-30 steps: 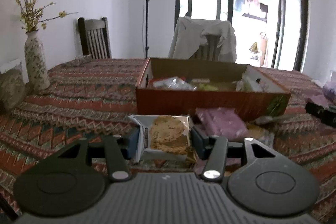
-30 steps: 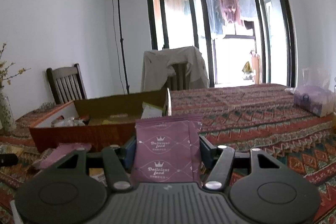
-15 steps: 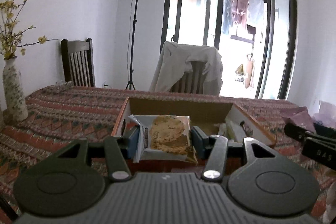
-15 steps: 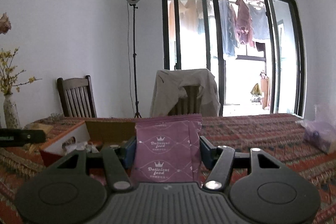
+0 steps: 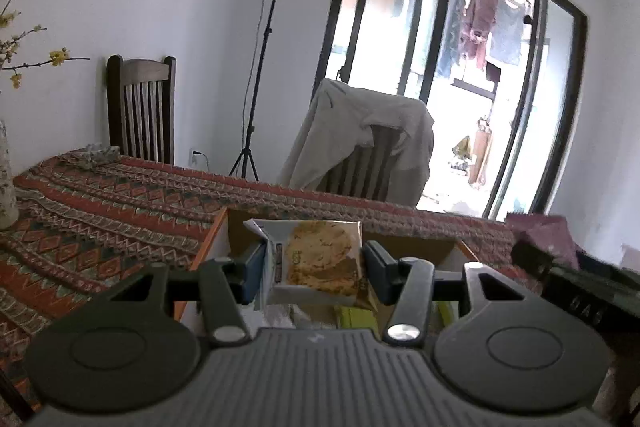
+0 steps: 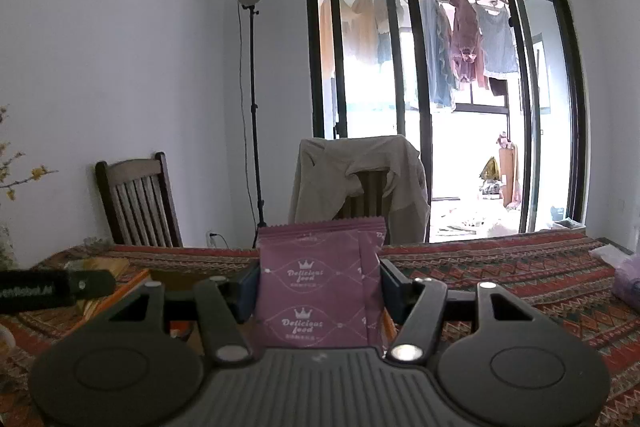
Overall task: Organize snacks
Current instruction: 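Carry both packets over the cardboard box and open both grippers, then move both tools back toward the snack pile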
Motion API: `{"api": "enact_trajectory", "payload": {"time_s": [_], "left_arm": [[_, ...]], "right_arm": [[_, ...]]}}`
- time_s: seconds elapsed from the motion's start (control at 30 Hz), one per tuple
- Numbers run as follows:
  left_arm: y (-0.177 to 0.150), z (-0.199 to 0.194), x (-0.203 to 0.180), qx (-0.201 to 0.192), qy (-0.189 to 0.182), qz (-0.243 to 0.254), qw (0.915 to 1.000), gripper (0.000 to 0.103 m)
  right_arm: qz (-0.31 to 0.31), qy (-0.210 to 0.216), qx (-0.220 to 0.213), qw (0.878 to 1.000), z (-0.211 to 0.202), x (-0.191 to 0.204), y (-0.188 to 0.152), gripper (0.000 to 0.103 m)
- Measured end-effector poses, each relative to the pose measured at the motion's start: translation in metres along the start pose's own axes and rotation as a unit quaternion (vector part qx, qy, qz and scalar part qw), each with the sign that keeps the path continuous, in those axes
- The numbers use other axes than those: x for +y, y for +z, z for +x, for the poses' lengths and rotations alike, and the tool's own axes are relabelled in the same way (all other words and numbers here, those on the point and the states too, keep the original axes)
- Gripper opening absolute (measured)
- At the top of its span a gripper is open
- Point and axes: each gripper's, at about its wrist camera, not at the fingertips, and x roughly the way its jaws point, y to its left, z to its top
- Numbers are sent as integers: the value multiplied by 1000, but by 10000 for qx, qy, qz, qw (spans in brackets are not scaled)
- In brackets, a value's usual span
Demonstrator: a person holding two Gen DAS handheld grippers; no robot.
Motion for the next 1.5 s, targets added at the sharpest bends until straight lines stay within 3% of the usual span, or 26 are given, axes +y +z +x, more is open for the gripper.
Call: {"api": "enact_trajectory", "payload": {"time_s": [0.17,0.5,0.63,0.7,0.73,0.77,1.5], "left_arm": [[3,32,2,-37,302,13,9995,54],[-23,58,11,141,426,238,9987,55],[-28,57,12,144,319,223,9991,71],[-28,54,12,124,265,196,9994,82],[-28,52,13,87,256,153,9995,92],[-28,50,13,35,279,115,9995,103],[-23,31,12,-89,267,8,9996,103]], "right_arm": [[75,-110,45,9999,28,2,-10,60],[-151,-61,383,9991,50,3,-42,60],[-109,-18,504,9987,50,2,-45,64],[-92,-35,514,9986,49,2,-45,79],[-69,-22,467,9989,47,1,-45,95],[-43,-14,436,9990,46,0,-45,100],[164,-281,455,9984,37,-14,-39,103]]}}
